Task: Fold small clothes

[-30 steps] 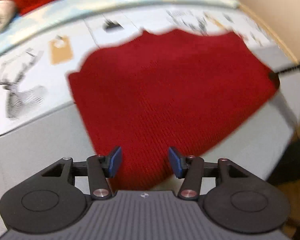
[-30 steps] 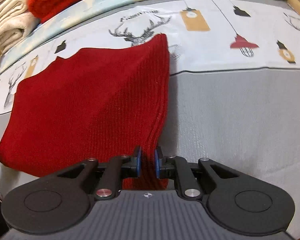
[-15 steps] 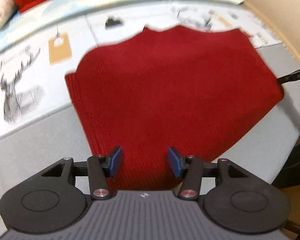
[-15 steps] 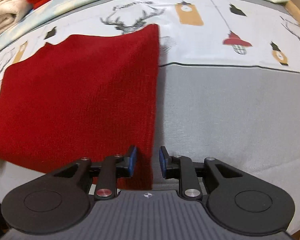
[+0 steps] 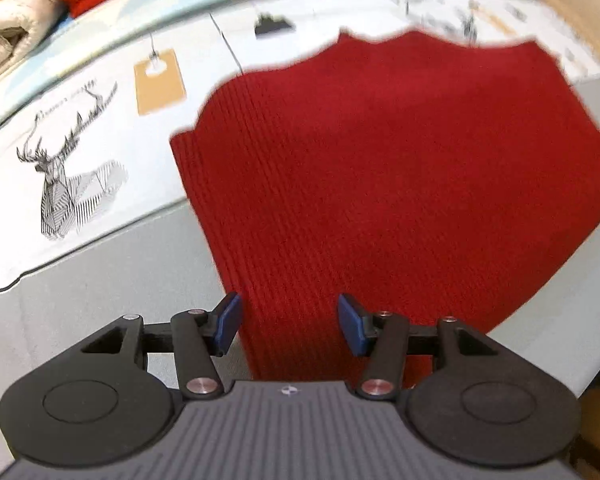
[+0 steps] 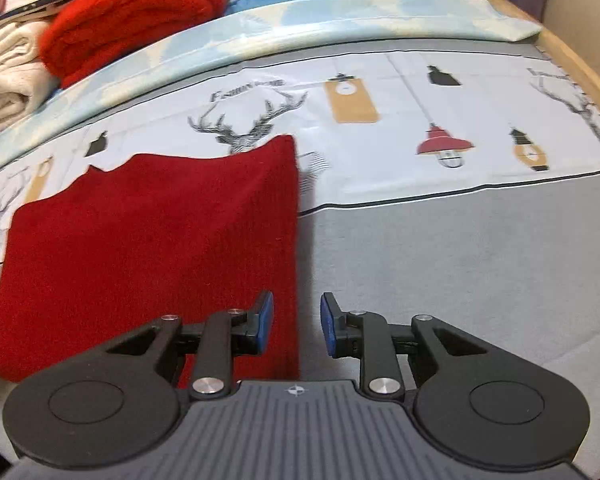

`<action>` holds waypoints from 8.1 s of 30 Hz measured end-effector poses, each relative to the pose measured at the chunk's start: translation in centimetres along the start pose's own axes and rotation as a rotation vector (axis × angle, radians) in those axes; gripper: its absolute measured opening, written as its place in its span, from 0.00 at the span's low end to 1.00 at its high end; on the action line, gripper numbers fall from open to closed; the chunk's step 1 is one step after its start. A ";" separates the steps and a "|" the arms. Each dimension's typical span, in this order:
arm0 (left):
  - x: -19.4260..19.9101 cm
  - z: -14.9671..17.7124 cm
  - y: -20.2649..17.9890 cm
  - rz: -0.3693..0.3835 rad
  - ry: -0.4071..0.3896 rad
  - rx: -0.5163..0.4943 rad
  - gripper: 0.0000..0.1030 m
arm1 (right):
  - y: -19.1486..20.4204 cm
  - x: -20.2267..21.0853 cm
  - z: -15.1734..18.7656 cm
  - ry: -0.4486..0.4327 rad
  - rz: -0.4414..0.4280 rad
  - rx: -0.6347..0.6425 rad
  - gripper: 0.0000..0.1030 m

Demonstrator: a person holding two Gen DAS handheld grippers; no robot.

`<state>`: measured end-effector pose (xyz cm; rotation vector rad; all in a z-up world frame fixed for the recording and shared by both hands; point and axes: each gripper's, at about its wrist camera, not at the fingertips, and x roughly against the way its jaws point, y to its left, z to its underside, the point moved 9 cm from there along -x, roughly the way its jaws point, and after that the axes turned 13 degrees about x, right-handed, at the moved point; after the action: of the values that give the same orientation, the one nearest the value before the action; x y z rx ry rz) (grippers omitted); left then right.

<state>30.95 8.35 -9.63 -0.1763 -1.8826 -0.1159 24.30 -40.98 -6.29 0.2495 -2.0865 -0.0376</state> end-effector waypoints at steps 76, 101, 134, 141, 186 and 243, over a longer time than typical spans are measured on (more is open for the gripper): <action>10.6 4.1 9.8 0.167 -0.228 0.505 0.65 | 40.4 -0.8 -0.1 -0.228 -0.082 0.827 0.53; 7.4 2.7 10.5 0.153 -0.123 0.688 0.82 | 44.7 -4.7 3.0 -0.204 -0.048 1.071 0.19; -0.1 -2.8 5.7 0.475 0.079 0.799 0.08 | 42.3 2.0 1.8 -0.278 -0.245 0.907 0.16; 4.5 -0.6 9.8 0.473 0.017 0.810 0.09 | 45.7 6.1 0.6 -0.399 -0.434 0.834 0.15; 10.4 -0.1 -15.4 0.246 -0.207 0.050 0.40 | 5.6 4.3 8.3 -0.148 -0.145 -0.401 0.23; 5.2 -1.7 -18.7 0.210 -0.130 -0.013 0.53 | 11.0 -0.4 -2.5 -0.060 -0.310 0.153 0.21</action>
<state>27.65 -9.96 -4.03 -0.3965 -1.9803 0.0278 24.81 -29.94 -3.92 0.6710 -2.0947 -0.0728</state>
